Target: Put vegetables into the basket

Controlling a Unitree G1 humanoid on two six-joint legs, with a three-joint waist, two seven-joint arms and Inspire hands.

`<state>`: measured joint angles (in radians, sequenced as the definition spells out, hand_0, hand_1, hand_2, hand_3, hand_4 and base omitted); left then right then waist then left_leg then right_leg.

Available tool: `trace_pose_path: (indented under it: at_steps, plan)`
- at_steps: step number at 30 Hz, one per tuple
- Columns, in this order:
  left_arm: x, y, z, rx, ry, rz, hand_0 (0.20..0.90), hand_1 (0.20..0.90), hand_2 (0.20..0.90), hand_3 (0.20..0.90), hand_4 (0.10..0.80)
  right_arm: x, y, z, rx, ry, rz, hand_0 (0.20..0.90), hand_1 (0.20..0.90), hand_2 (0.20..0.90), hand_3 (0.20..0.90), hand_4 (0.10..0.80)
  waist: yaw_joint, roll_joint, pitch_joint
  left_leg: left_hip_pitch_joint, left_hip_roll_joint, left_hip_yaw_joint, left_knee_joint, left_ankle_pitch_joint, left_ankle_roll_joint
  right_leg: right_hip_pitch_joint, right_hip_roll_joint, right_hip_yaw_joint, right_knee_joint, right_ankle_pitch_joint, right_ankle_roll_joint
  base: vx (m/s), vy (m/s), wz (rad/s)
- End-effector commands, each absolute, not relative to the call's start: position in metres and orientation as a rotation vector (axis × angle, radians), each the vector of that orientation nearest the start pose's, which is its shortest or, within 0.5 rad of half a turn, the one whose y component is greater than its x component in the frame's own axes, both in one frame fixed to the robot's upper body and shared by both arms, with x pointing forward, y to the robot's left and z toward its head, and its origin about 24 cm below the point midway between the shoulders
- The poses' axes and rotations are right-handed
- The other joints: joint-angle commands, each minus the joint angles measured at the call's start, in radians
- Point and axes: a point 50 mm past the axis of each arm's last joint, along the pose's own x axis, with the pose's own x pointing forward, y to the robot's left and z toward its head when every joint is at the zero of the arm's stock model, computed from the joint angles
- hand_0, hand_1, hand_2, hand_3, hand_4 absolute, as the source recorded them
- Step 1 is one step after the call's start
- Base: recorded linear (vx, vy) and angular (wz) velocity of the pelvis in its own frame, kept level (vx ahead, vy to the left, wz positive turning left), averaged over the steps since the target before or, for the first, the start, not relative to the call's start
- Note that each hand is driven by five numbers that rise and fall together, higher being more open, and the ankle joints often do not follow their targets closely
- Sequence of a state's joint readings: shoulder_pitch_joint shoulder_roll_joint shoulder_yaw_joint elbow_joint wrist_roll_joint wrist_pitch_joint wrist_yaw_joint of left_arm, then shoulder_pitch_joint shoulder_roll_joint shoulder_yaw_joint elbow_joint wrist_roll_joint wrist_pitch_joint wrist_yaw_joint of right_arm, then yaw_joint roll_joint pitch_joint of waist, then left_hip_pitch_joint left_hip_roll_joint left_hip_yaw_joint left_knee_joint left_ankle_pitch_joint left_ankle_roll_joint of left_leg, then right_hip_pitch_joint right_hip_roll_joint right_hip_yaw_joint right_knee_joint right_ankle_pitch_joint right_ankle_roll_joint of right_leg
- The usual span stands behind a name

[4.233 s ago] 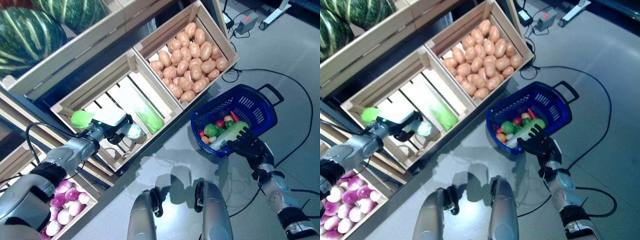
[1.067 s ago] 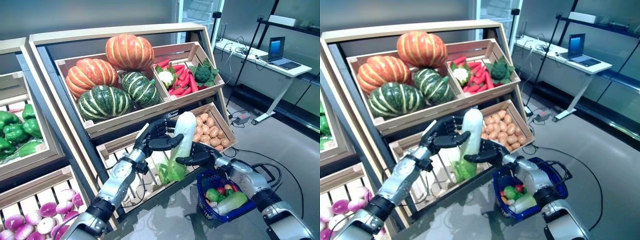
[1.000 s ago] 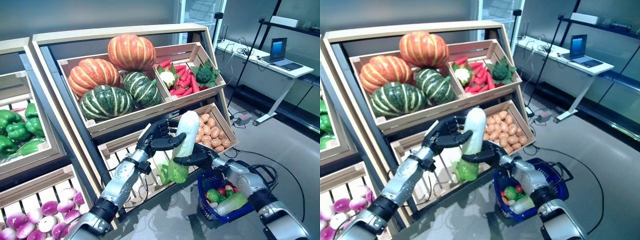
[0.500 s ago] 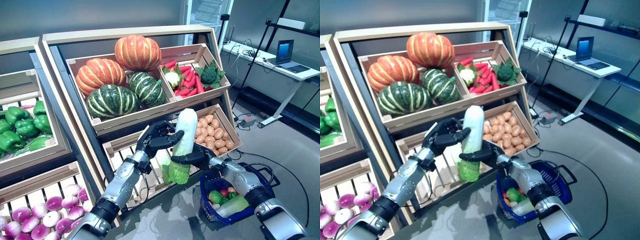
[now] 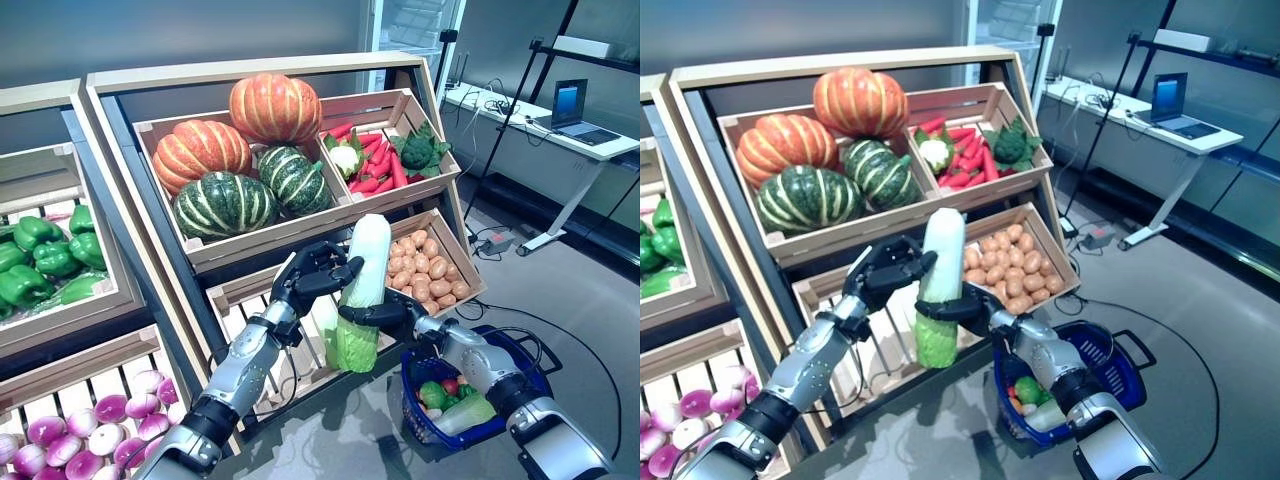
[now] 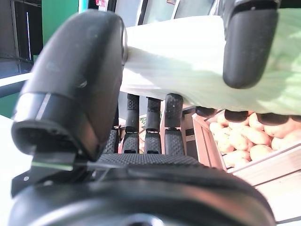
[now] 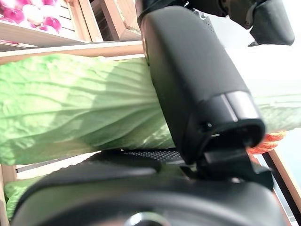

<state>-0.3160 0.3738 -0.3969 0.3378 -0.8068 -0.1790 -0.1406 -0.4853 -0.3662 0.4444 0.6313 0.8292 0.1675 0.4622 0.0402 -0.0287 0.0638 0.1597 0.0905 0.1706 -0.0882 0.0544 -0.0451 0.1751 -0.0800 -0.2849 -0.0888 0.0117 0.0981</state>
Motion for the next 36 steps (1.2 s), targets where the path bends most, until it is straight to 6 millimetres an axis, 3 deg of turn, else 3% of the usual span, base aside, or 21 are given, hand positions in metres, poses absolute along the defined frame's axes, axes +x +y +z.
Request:
trace_pose_path:
  at_steps: [1, 7, 16, 25, 28, 32, 35, 36]
  plan:
    - [0.297, 0.078, 0.097, -0.343, -0.201, -0.717, 0.900, 0.900, 0.900, 0.900, 0.800, 0.352, -0.127, 0.078, 0.423, 0.095, 0.557, 0.300, 0.300, 0.300, 0.300, 0.400, 0.004, -0.013, -0.048, -0.002, -0.068, 0.003, 0.001, -0.084, 0.036, -0.021, 0.015, 0.020, 0.002, 0.021, -0.037, 0.000, 0.000, 0.00]
    - [0.290, 0.097, 0.083, -0.202, -0.153, -0.710, 0.900, 0.900, 0.900, 0.900, 0.800, 0.333, -0.157, 0.053, 0.431, 0.113, 0.432, 0.300, 0.300, 0.300, 0.300, 0.400, -0.003, -0.007, -0.038, 0.000, -0.065, 0.011, 0.001, -0.086, 0.038, -0.023, 0.013, 0.024, 0.002, 0.024, -0.031, 0.000, 0.000, 0.00]
    - [0.265, 0.169, 0.016, 0.055, 0.097, -0.498, 0.900, 0.900, 0.900, 0.900, 0.800, 0.281, -0.211, 0.000, 0.455, 0.188, 0.236, 0.300, 0.300, 0.300, 0.300, 0.400, -0.020, 0.005, 0.002, 0.003, -0.054, 0.043, 0.001, -0.077, 0.040, -0.033, 0.017, 0.042, 0.002, 0.031, -0.025, -0.006, -0.004, -0.09]
    - [0.236, 0.223, -0.018, 0.093, 0.241, -0.252, 0.900, 0.900, 0.900, 0.900, 0.800, 0.251, -0.254, -0.014, 0.515, 0.175, 0.060, 0.300, 0.300, 0.300, 0.300, 0.400, -0.042, 0.009, 0.048, -0.001, -0.039, 0.062, 0.001, -0.067, 0.036, -0.047, 0.027, 0.054, 0.002, 0.034, -0.032, 0.007, -0.057, -0.08]
    - [0.230, 0.230, -0.021, 0.046, 0.251, -0.200, 0.900, 0.900, 0.900, 0.900, 0.800, 0.243, -0.263, -0.014, 0.535, 0.143, -0.005, 0.300, 0.300, 0.300, 0.300, 0.400, -0.053, 0.009, 0.057, 0.000, -0.034, 0.072, 0.001, -0.062, 0.030, -0.050, 0.033, 0.065, 0.002, 0.032, -0.036, 0.043, -0.108, -0.04]
    - [0.232, 0.223, -0.021, -0.025, 0.240, -0.184, 0.900, 0.900, 0.900, 0.900, 0.800, 0.238, -0.270, -0.019, 0.551, 0.143, -0.071, 0.300, 0.300, 0.300, 0.300, 0.400, -0.060, 0.003, 0.069, 0.000, -0.024, 0.086, 0.020, -0.059, 0.023, -0.053, 0.045, 0.085, 0.002, 0.029, -0.049, 0.036, -0.135, -0.07]
    - [0.233, 0.221, -0.020, -0.042, 0.225, -0.170, 0.900, 0.900, 0.900, 0.900, 0.800, 0.238, -0.274, -0.020, 0.547, 0.147, -0.090, 0.300, 0.300, 0.300, 0.300, 0.400, -0.063, -0.017, 0.087, -0.058, -0.003, 0.111, 0.198, -0.098, 0.014, -0.059, 0.042, 0.103, 0.002, 0.038, -0.070, 0.019, -0.135, -0.18]
    - [0.232, 0.220, -0.020, -0.051, 0.216, -0.165, 0.900, 0.900, 0.900, 0.900, 0.800, 0.237, -0.275, -0.020, 0.540, 0.149, -0.093, 0.300, 0.300, 0.300, 0.300, 0.400, -0.063, -0.019, 0.099, -0.097, 0.019, 0.106, 0.316, -0.108, -0.004, -0.051, 0.048, 0.114, 0.002, 0.034, -0.077, 0.025, -0.123, -0.23]
